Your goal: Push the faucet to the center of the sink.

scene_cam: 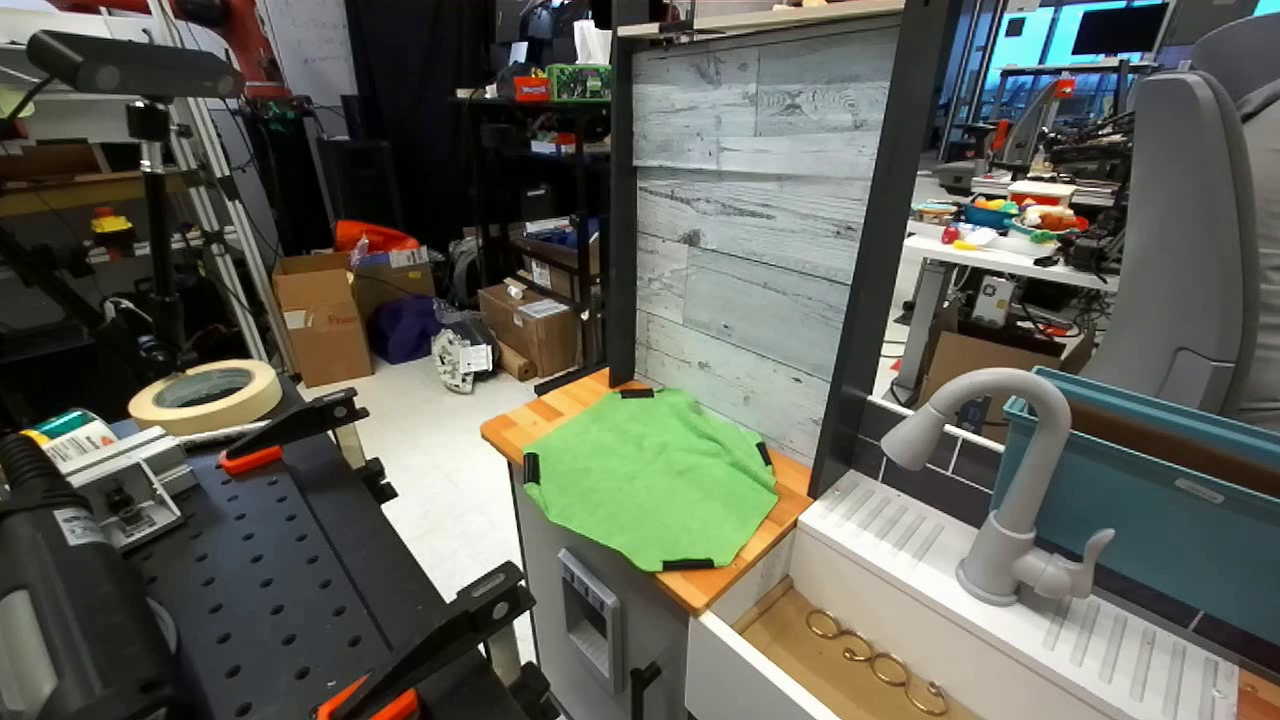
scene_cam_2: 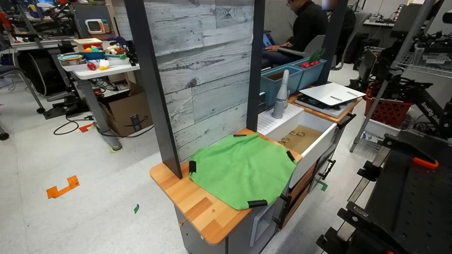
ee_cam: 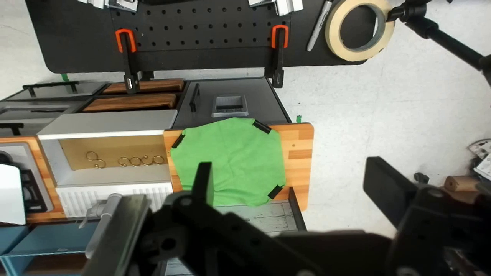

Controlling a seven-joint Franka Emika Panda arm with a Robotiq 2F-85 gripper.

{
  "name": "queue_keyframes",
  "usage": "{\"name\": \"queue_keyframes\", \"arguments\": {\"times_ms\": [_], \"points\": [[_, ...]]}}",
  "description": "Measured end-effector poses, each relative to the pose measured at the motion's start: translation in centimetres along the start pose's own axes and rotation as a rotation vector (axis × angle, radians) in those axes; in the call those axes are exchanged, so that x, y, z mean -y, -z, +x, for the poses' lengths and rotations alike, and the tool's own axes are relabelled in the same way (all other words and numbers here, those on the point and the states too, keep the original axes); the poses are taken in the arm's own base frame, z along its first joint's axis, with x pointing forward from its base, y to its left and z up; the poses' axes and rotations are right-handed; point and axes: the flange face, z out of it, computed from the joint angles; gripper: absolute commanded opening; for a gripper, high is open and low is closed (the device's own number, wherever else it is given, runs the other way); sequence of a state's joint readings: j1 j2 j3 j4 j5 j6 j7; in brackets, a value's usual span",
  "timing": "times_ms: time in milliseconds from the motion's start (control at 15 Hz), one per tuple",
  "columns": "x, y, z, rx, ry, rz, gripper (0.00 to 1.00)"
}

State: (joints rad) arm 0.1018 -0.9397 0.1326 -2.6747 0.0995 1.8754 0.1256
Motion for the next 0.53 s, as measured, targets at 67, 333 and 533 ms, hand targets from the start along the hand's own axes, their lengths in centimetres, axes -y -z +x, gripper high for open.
{"name": "queue_keyframes", "arguments": {"times_ms": [67,333,533], "points": [[-0.3,-0.2,0.3,0.000,-0.013,-0.001,1.00],[-2.4,-1.8,3.8,-0.013,-0.094,0.004,1.00],[-4.5,-4.1,8.1,-0.009,-0.161,0.017,1.00]]}}
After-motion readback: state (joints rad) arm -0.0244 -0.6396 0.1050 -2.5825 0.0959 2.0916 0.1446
